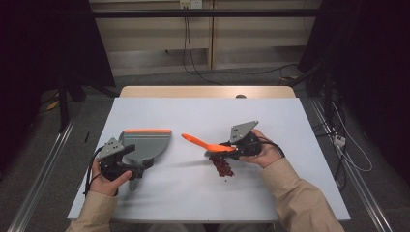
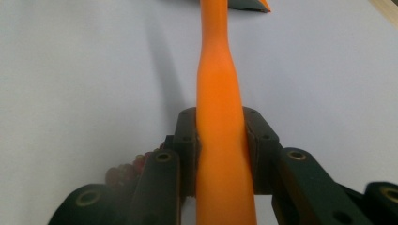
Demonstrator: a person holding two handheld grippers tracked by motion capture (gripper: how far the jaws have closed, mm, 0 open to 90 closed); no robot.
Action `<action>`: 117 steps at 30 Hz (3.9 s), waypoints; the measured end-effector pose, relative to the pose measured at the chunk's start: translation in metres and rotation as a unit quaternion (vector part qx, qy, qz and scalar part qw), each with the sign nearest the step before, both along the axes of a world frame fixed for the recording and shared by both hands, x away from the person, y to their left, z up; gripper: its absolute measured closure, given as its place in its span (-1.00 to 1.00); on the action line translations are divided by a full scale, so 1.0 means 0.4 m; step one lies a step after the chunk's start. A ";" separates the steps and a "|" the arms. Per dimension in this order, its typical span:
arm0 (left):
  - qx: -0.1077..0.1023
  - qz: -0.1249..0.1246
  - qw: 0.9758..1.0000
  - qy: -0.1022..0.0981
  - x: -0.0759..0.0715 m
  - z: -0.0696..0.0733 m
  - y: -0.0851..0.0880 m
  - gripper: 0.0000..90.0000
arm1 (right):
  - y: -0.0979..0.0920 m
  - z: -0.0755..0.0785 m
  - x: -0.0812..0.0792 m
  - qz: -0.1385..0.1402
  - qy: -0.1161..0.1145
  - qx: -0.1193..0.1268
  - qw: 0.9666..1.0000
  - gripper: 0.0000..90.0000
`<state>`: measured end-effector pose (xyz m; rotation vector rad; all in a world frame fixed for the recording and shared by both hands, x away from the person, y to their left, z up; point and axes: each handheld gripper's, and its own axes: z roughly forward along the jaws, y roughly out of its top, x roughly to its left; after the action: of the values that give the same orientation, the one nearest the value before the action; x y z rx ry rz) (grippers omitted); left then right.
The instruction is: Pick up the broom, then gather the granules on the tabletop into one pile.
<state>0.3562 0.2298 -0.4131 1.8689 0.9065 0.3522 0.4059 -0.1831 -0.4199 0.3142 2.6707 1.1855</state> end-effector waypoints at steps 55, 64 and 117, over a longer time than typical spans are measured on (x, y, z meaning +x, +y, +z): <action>0.129 0.105 0.980 0.111 0.009 -0.060 0.098 -0.50 | -0.135 0.022 -0.060 -0.240 0.047 0.127 0.961 0.58; 0.126 0.062 0.985 0.104 0.027 -0.047 0.087 -0.32 | -0.134 0.019 -0.062 -0.239 0.048 0.128 0.961 0.58; 0.182 -0.193 0.957 0.114 -0.041 -0.011 -0.074 0.41 | -0.091 0.015 -0.100 -0.359 0.067 0.133 0.921 0.58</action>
<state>0.3399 0.2002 -0.4176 2.4112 0.6295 0.0617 0.3660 -0.2196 -0.4139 1.3220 2.1354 1.2725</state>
